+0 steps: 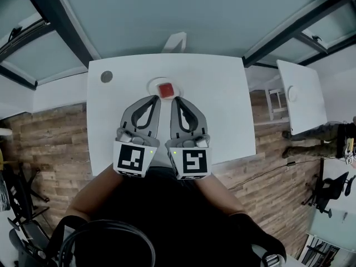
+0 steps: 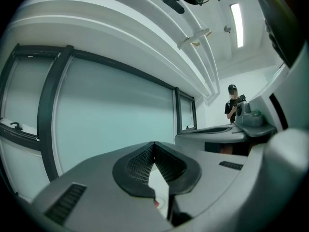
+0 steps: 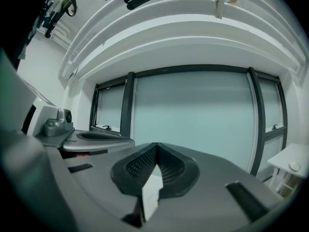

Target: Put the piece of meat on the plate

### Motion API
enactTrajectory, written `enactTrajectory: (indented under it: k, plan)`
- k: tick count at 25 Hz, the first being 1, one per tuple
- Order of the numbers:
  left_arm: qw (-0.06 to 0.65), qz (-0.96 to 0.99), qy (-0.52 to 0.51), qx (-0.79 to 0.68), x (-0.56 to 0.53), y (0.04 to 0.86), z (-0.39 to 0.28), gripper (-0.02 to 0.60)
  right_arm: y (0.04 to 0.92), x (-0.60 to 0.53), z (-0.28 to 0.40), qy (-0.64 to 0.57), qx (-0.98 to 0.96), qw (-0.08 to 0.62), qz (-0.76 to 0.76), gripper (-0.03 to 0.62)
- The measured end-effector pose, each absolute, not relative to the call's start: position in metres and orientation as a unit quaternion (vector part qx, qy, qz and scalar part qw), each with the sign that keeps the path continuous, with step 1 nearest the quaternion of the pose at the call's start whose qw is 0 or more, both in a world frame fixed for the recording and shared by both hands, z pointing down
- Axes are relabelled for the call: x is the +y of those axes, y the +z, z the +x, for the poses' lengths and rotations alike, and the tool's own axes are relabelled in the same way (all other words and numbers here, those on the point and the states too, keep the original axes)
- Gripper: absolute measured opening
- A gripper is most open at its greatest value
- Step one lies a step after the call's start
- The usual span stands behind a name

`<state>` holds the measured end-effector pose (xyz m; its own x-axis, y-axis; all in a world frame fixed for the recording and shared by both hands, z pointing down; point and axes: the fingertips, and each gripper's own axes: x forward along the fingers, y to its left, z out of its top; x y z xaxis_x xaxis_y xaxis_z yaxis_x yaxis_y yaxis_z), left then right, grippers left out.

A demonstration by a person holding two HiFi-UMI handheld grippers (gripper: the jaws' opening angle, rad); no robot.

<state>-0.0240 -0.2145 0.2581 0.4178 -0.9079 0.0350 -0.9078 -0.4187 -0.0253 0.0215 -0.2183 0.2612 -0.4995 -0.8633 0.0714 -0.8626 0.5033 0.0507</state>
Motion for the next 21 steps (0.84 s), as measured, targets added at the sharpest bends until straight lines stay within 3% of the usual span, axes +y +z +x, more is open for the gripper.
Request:
enactTrajectory:
  k: [21]
  plan:
    - [-0.004,-0.844,-0.022,0.536,-0.223,0.260,-0.025,0.003,0.257,-0.229,0.019,-0.003,-0.863,0.031,0.504,0.003]
